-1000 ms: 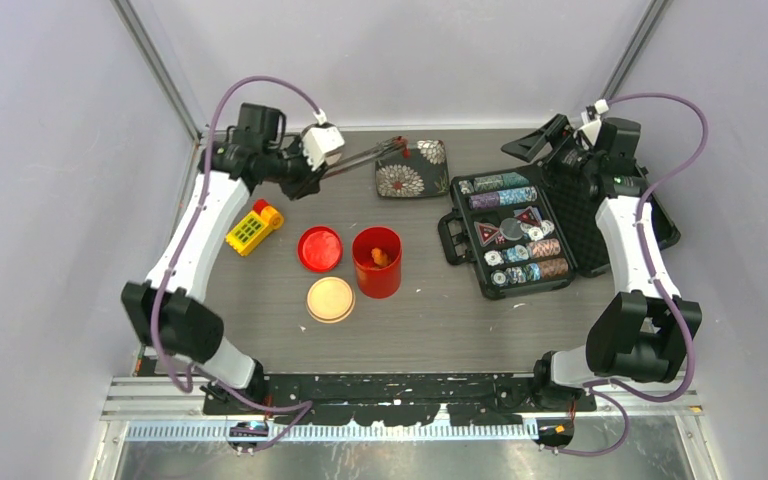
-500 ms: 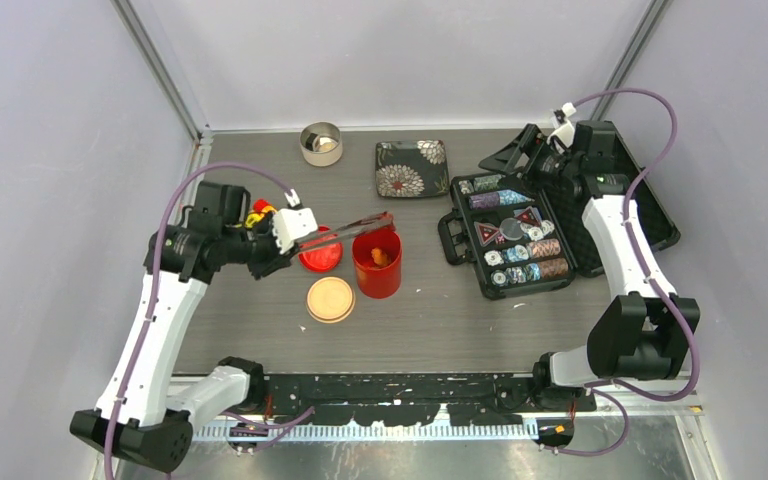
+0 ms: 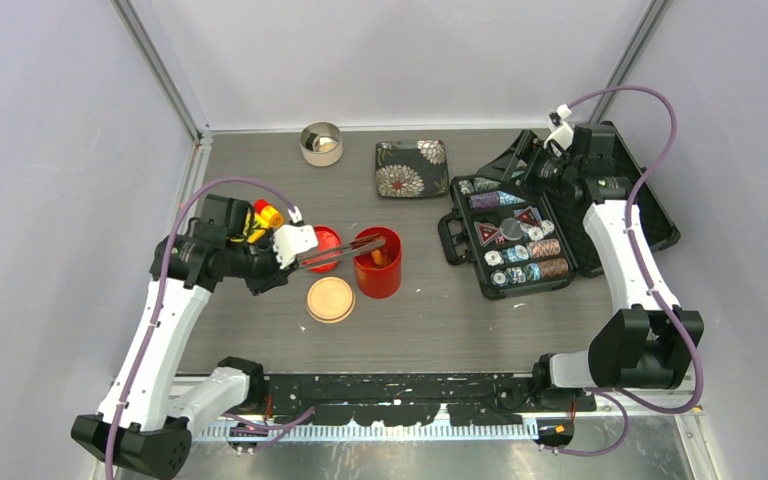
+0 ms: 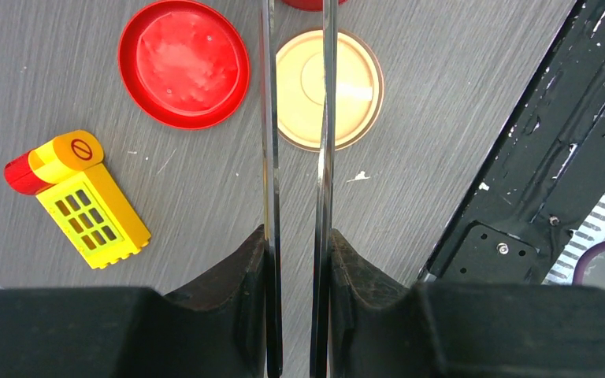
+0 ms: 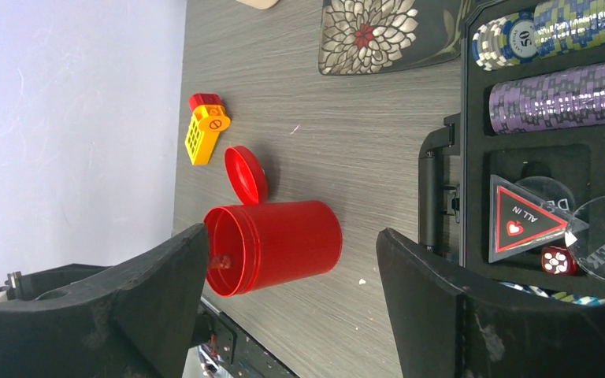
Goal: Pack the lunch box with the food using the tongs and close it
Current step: Place the fake food in the packing box, then place the clamp on the plate.
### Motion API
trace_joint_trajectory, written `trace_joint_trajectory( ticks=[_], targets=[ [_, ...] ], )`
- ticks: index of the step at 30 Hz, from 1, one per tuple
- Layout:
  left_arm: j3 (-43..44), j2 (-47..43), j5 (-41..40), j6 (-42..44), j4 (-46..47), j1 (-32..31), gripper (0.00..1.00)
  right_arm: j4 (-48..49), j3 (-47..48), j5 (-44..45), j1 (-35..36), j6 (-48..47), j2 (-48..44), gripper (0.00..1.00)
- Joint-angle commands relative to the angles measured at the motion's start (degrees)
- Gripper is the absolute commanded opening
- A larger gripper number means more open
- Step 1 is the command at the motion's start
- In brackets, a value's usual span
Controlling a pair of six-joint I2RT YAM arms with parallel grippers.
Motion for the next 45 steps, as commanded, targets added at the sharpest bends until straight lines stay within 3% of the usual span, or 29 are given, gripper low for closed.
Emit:
trace_joint_trajectory(
  ticks=[1,6,10,19,29,45],
  targets=[
    [0.36,-1.6,0.37,-1.65,1.63,0.14,0.22,-0.09,1.5,0.65,0.15,-2.13,-3.19,0.82],
    [0.96,-1.61,1.01,-2.17,1.91,0.14,0.37,0.25,1.17,0.7,0.11,-2.13,-3.4,0.82],
    [1.6,-1.35,1.65,-2.01,1.21,0.14,0.42,0.48,1.08,0.74,0.15,-2.2,-3.34,0.82],
    [8.68,4.74,3.74,-9.68,6.05,0.14,0.36,1.91,1.28,0.66,0.15,-1.69,-2.46,0.82],
    [23.58,28.54,5.69,-13.81,15.59,2.52,0.36,4.34,1.4,-0.91,0.15,-1.27,-1.55,0.82],
    [56.03,64.85,7.3,-0.71,14.05,2.35,0.37,2.64,2.42,-0.29,0.1,-6.6,-1.73,0.83]
  ],
)
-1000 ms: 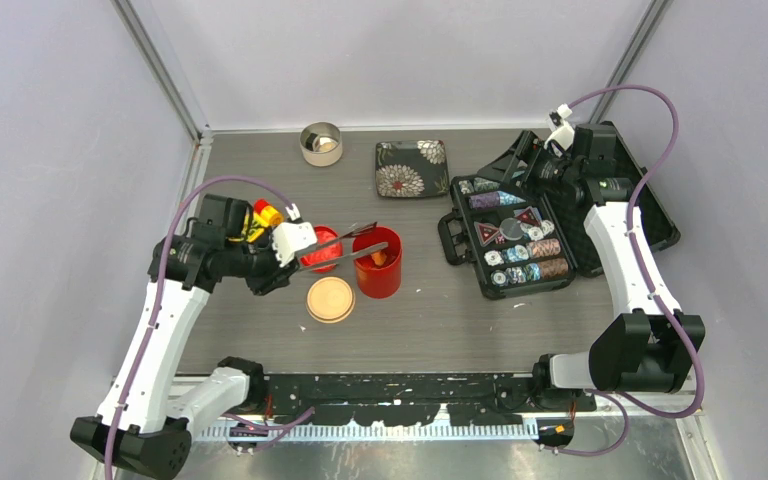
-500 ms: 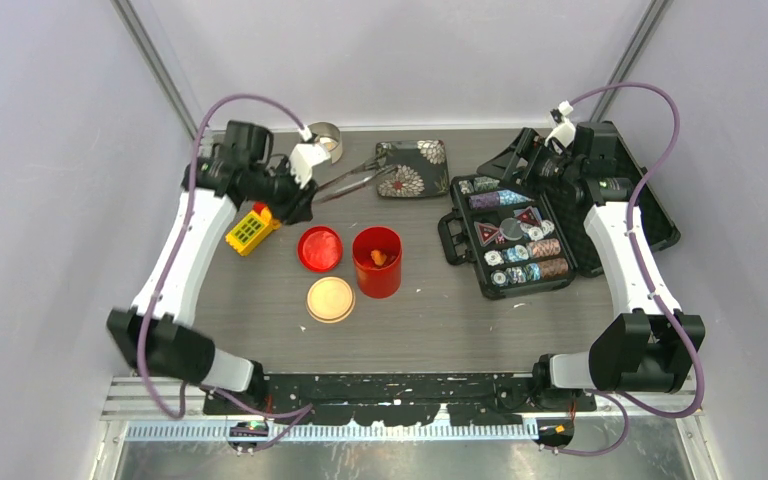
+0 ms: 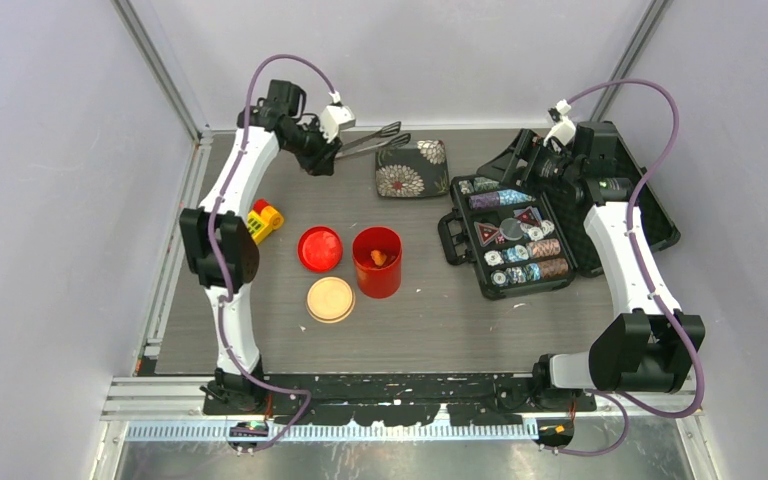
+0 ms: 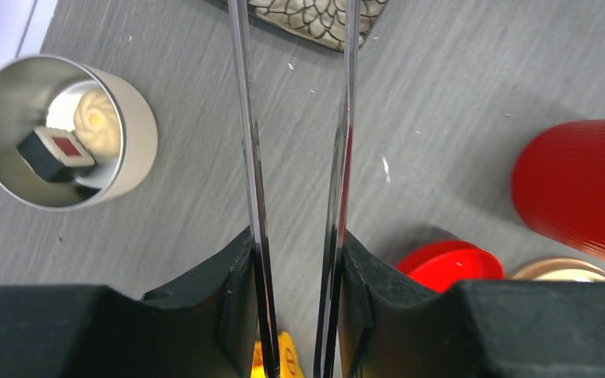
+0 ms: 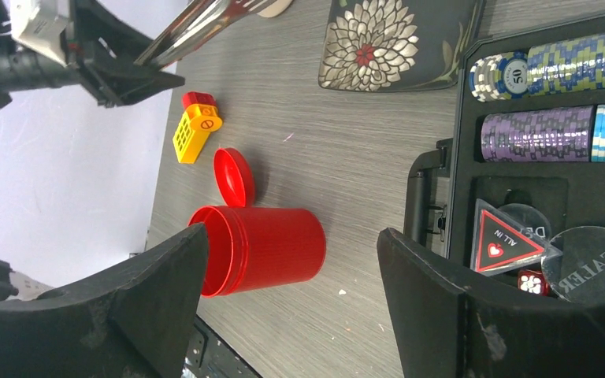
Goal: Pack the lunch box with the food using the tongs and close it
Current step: Place the clamp on the plate.
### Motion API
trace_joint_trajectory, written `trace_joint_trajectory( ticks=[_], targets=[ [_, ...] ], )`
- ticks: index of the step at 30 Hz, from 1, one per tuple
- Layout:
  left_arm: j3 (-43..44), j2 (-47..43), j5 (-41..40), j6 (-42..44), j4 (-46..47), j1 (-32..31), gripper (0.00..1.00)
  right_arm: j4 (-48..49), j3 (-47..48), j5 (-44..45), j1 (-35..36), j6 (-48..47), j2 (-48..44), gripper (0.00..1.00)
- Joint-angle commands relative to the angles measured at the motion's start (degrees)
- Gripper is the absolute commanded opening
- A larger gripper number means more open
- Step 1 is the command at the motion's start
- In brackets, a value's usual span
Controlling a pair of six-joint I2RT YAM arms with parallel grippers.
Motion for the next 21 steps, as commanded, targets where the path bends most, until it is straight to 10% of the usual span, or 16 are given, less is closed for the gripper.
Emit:
trace_joint_trajectory(
  ticks=[1,21],
  targets=[
    [6.35,5.19,1.88,6.48,0.92,-0.64,0.37,0.92,2.55,0.03,0.14,-2.3,-0.15,0.83],
    [19.79,25.62,1.12,15.82,7.98,-3.01,0.42,-1.22,5.31,2.04,0.05,-4.93,2.6,0.84]
  ],
)
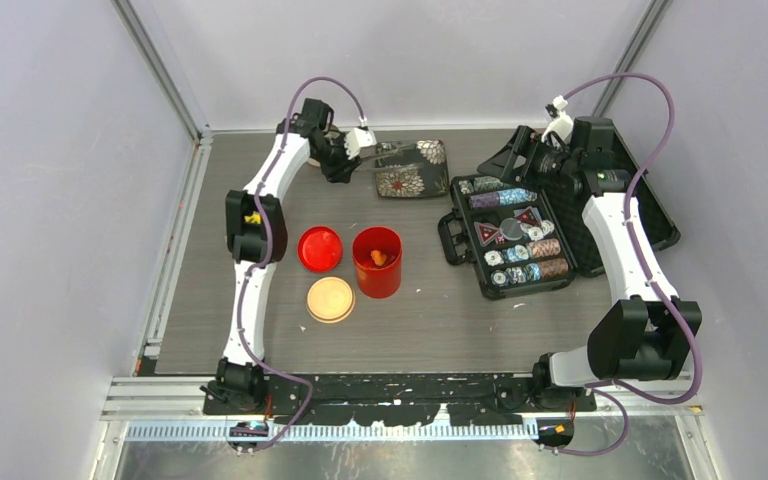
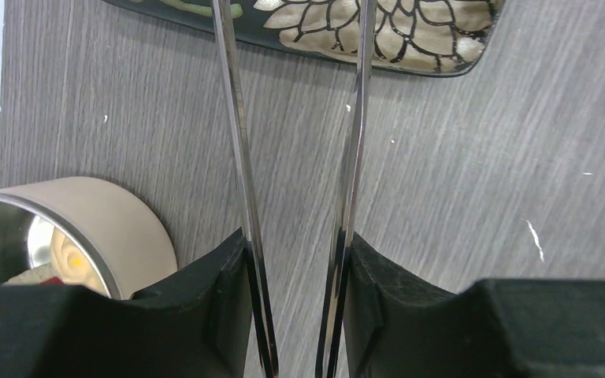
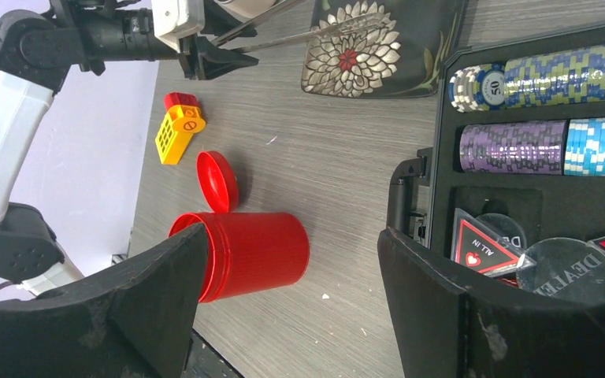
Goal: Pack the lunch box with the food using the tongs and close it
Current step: Place the clamp on the plate.
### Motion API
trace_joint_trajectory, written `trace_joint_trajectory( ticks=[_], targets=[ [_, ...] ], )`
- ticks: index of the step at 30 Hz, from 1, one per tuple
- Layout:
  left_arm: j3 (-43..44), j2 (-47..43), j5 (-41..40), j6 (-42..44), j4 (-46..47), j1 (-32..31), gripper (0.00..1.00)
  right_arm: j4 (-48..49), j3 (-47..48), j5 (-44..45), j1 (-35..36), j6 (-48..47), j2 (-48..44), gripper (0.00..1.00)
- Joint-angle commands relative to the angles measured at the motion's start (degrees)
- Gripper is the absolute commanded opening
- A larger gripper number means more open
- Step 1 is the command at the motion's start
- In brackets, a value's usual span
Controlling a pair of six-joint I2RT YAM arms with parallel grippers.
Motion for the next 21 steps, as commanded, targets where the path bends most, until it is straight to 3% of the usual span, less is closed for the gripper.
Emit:
trace_joint_trajectory(
  ticks=[1,21],
  targets=[
    [3.2,1.28,1.33,2.54,4.21,-1.22,0.42,-0.33,2.6,1.32,0.06,-2.28,-0.85,0.84],
    [4.94,6.0,-1.12,4.22,7.54,-4.26,0.57,-1.45,2.77,2.32,-0.29,-3.98,-1.56,0.83]
  ],
)
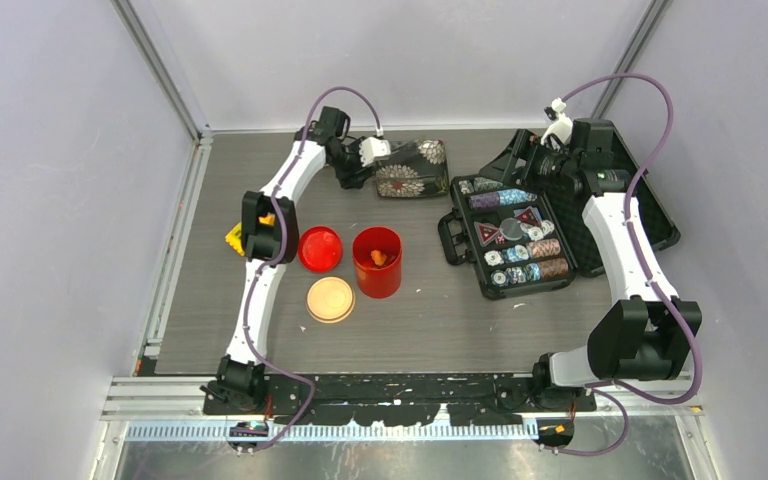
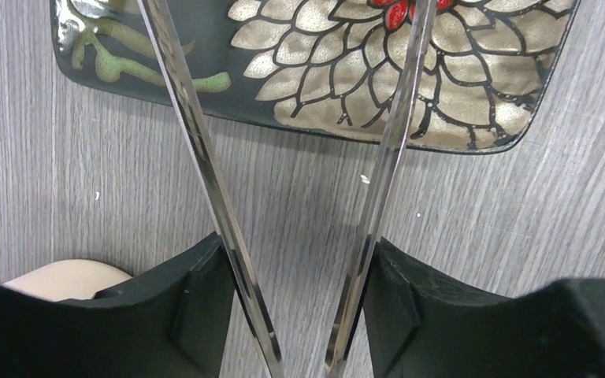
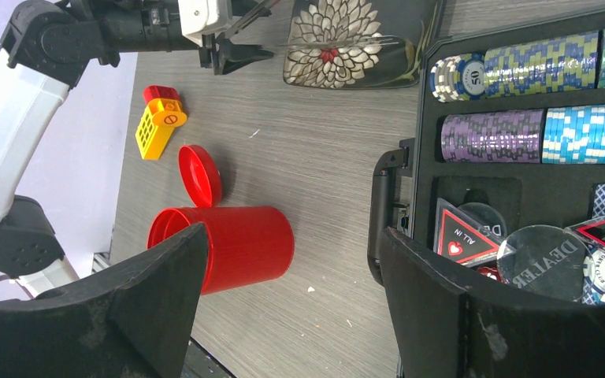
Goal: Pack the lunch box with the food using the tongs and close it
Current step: Place the clamp on the plate.
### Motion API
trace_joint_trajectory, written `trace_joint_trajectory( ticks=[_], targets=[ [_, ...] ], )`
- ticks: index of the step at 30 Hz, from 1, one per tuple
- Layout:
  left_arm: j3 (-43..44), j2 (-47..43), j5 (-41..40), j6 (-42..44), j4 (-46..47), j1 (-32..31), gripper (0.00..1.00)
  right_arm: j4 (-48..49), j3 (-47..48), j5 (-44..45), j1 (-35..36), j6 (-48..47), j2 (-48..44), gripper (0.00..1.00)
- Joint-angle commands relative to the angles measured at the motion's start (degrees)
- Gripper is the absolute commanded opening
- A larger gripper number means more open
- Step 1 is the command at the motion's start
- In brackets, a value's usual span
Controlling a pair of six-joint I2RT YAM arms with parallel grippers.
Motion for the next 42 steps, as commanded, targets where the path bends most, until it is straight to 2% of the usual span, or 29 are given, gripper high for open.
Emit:
trace_joint_trajectory(
  ticks=[1,10,14,22,28,31,36,42],
  targets=[
    [0.81,-1.1,0.47,2.28,2.31,-1.31,0.58,0.98,2.62,0.45,-0.22,-1.23,-1.63,0.83],
    [0.06,-2.63,-0.55,2.19,2.36,-1.48,0.7,1.0,1.84,0.47,-0.31,-1.32,-2.85,0.84],
    [-1.28,-5.08,-1.38,1.6,2.3,-1.41,0.86,1.15,1.88,0.28,-0.24,-1.25,-2.88,0.83],
    [-6.06,-13.41,-0.73,0.55,-0.02,-0.61,0.99,1.79,1.88,-0.62,-0.28,-0.46,-3.05,0.83],
    [-12.35,-23.13,-0.89,-0.03,-4.48,0.29,1.0,1.7,1.75,-1.28,-0.23,-0.39,-3.57,0.84],
    [-15.95,-28.38,-0.04,-4.04,-4.4,2.57,1.0,1.91,1.38,-1.34,-0.22,0.39,-3.58,0.84],
    [-21.1,-36.32,4.36,-6.1,-12.23,7.28,0.99,2.89,1.09,-1.95,0.31,1.28,-3.29,0.84],
    [-35.17,-46.49,8.1,-5.06,-18.4,11.3,0.86,3.02,2.72,-2.3,2.36,0.63,-1.4,0.83]
  ],
)
